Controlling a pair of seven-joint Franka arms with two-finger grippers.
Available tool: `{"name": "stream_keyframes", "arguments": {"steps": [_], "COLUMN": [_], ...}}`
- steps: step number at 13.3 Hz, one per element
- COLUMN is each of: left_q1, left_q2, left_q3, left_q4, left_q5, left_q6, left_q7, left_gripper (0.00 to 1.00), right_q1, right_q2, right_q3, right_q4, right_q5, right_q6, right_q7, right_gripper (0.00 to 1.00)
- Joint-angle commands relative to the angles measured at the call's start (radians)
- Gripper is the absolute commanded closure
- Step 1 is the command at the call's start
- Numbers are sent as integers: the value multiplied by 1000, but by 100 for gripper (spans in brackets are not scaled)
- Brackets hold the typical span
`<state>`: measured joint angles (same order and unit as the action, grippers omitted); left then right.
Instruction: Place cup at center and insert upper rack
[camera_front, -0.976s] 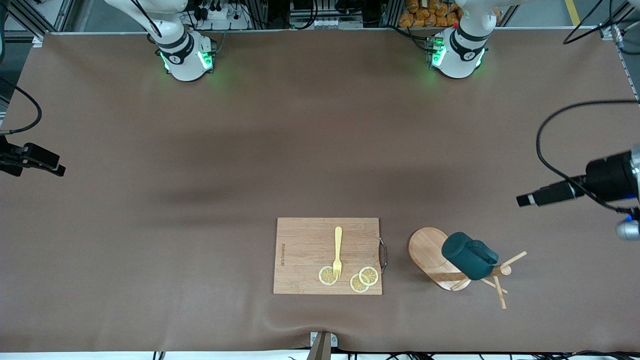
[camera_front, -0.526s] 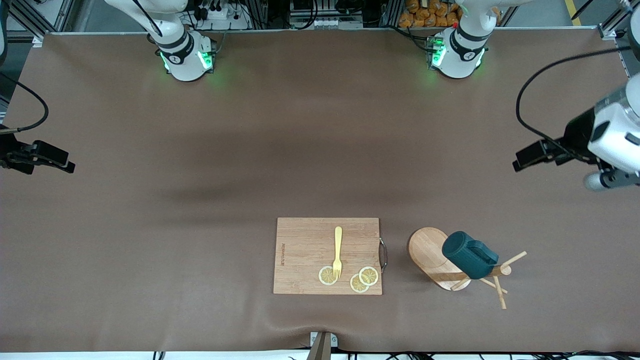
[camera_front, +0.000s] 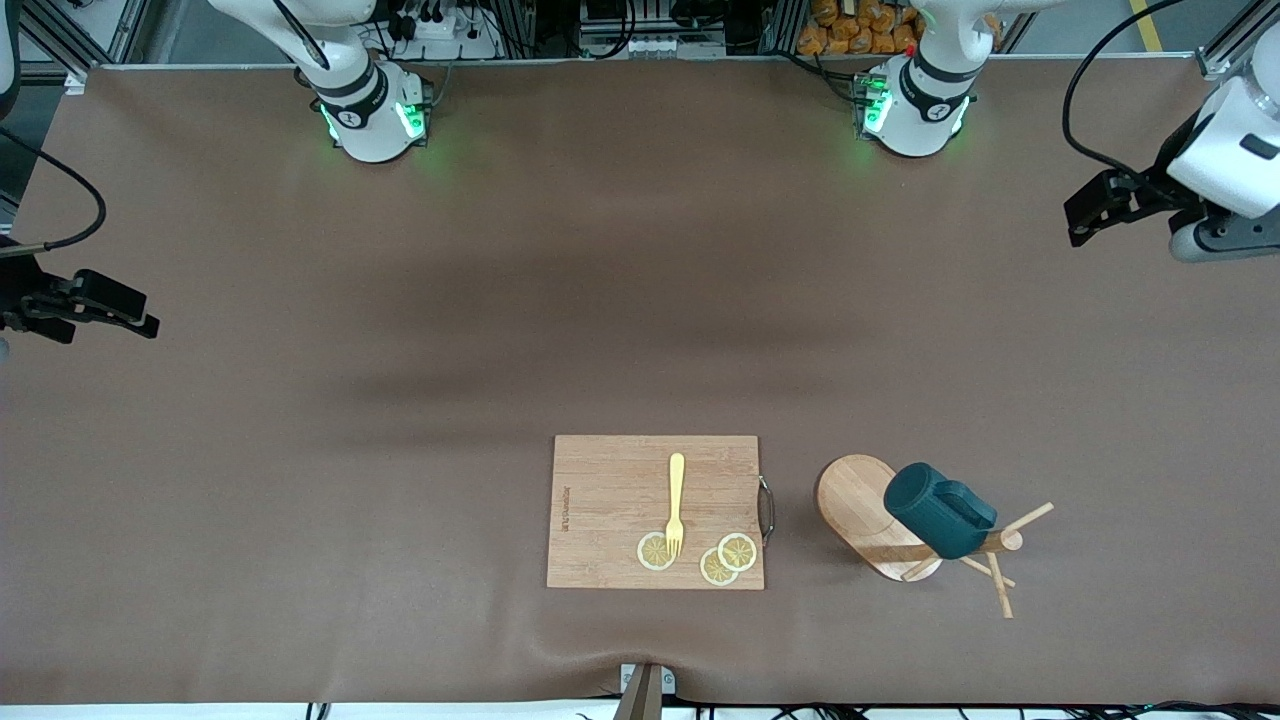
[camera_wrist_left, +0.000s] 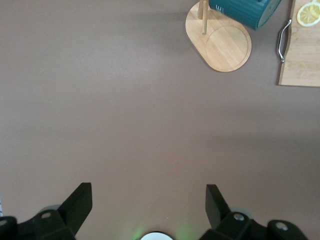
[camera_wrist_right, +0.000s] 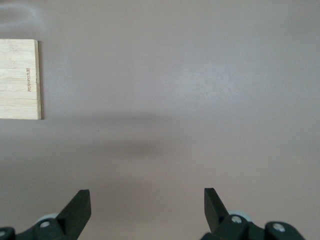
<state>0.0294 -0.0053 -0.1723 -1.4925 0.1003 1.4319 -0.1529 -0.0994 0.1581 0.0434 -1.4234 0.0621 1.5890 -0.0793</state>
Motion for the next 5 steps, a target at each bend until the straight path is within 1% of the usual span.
{"name": "stream_keyframes", "arguments": {"steps": [1, 3, 5], "left_q1": [-2, -2, -2], "left_q2": [-24, -25, -22], "left_q3": [13, 13, 13], "left_q4": [-28, -28, -28], "left_q5": [21, 12, 6], "left_q6": [2, 1, 2], "left_q7": [36, 35, 33], "left_gripper": [0, 0, 0], "right_q1": [1, 7, 7], "right_q2": [-2, -2, 0], "right_q3": [-2, -4, -5], "right_q4": [12, 12, 12], "right_q5": [15, -1, -34], "right_q6": [-15, -18, -30], "right_q7": [9, 9, 10], "right_gripper": [0, 0, 0]}}
